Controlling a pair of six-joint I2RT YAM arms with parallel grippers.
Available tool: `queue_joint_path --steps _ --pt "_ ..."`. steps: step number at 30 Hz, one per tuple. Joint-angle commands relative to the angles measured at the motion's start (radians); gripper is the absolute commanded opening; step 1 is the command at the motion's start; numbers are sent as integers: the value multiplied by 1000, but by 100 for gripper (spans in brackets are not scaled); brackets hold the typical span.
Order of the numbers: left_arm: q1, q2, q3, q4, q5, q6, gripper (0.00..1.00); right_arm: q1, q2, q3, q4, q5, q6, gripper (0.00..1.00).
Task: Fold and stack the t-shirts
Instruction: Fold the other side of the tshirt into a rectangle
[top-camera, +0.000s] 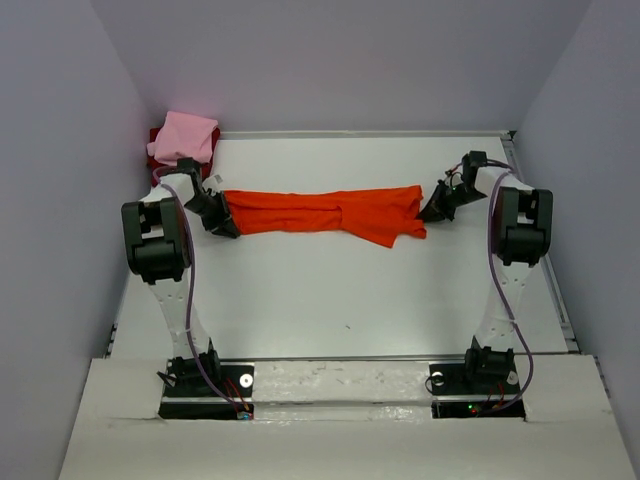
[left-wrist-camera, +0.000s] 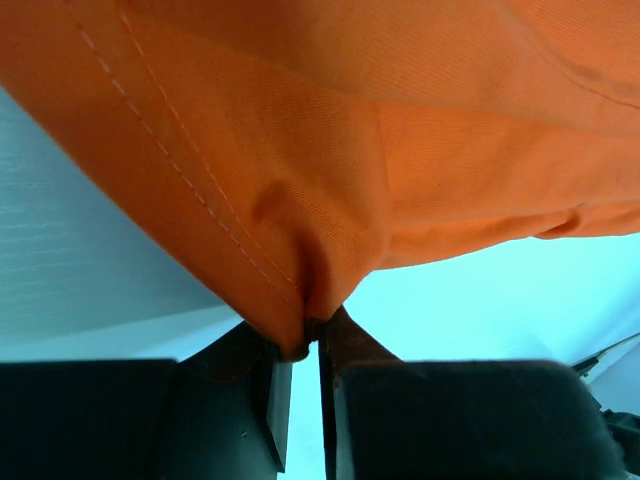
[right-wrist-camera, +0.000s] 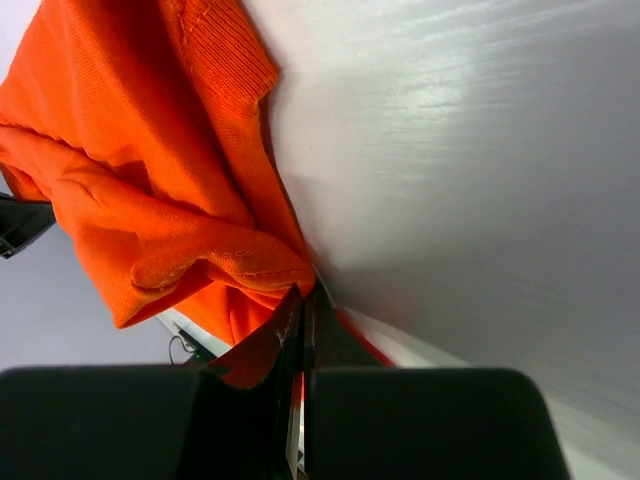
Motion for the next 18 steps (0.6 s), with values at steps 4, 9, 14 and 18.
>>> queue_joint_path --steps 4,9,14,18 --pt "2 -33 13 -49 -53 -2 21 -8 -48 -17 -9 42 -33 0" --pt "2 -36 63 -52 -74 -16 41 -8 -40 1 -12 38 -29 0" --pt "4 -47 56 -41 -94 -28 21 -8 -43 -8 -16 45 -30 0" --pt "2 -47 50 -38 -128 -33 15 -17 -51 -19 -17 50 -36 0"
